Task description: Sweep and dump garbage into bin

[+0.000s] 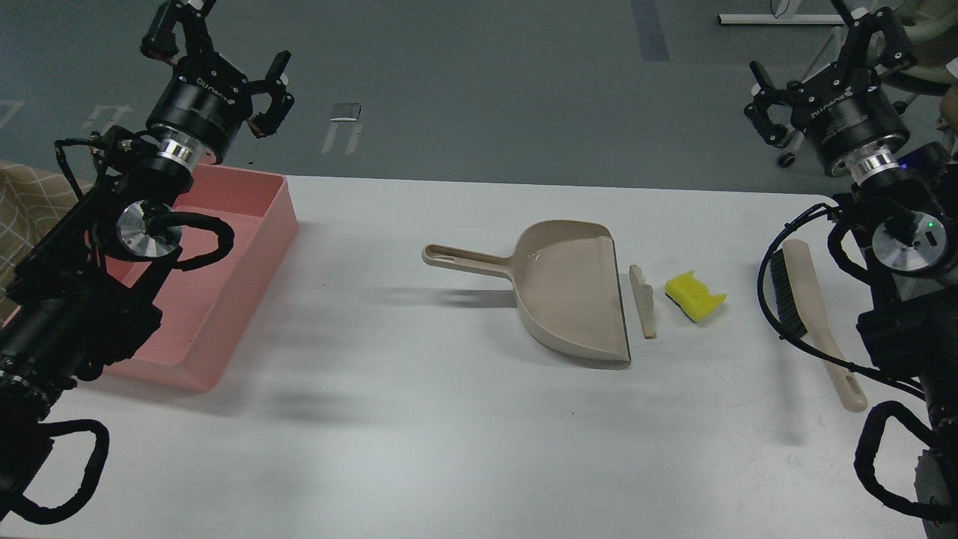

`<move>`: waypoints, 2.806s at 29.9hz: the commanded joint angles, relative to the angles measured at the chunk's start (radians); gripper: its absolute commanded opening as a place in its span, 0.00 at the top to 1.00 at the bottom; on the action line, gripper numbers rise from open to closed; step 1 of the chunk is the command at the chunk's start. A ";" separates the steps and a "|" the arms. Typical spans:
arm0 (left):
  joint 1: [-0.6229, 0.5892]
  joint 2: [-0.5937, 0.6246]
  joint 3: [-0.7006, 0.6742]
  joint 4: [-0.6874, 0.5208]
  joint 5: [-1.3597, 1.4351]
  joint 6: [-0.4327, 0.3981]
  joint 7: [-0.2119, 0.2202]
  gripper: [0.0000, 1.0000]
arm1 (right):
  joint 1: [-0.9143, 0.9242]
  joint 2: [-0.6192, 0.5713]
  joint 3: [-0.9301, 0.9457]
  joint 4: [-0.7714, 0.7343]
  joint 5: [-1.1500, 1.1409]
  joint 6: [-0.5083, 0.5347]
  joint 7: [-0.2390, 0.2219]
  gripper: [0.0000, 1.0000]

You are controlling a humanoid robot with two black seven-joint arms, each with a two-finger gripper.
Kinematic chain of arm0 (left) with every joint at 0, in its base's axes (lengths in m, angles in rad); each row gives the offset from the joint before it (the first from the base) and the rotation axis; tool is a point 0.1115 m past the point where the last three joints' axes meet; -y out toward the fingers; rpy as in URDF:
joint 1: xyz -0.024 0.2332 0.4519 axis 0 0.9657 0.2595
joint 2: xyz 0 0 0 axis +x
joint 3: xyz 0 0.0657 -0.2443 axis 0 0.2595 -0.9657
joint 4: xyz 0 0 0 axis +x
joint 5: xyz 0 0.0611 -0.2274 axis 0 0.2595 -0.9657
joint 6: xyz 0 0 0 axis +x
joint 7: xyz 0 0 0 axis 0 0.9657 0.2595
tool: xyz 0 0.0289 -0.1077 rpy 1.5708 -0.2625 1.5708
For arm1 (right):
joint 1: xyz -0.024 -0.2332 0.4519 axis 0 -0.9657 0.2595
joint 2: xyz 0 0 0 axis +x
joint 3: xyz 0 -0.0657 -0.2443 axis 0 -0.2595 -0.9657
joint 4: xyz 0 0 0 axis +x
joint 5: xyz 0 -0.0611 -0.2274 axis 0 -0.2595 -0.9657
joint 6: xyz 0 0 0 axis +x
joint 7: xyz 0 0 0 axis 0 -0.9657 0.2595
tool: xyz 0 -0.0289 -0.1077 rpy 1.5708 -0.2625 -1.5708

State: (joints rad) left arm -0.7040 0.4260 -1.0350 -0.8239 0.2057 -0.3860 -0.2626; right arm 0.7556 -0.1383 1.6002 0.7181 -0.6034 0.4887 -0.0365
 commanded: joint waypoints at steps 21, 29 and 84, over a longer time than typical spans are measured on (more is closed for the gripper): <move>-0.029 0.000 0.024 -0.001 0.004 0.026 0.000 0.02 | -0.010 -0.001 0.009 0.052 0.010 0.000 -0.005 0.00; -0.025 0.000 0.023 -0.011 0.004 0.019 -0.006 0.02 | -0.010 -0.003 0.014 0.053 0.010 0.000 0.000 0.00; 0.414 0.067 0.279 -0.491 0.716 0.159 0.011 0.09 | -0.456 -0.047 0.287 0.405 0.011 0.000 0.000 0.00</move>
State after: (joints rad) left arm -0.2410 0.5523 -0.7842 -1.4006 0.9212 -0.2275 -0.2472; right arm 0.3005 -0.1841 1.8854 1.1231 -0.5921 0.4887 -0.0369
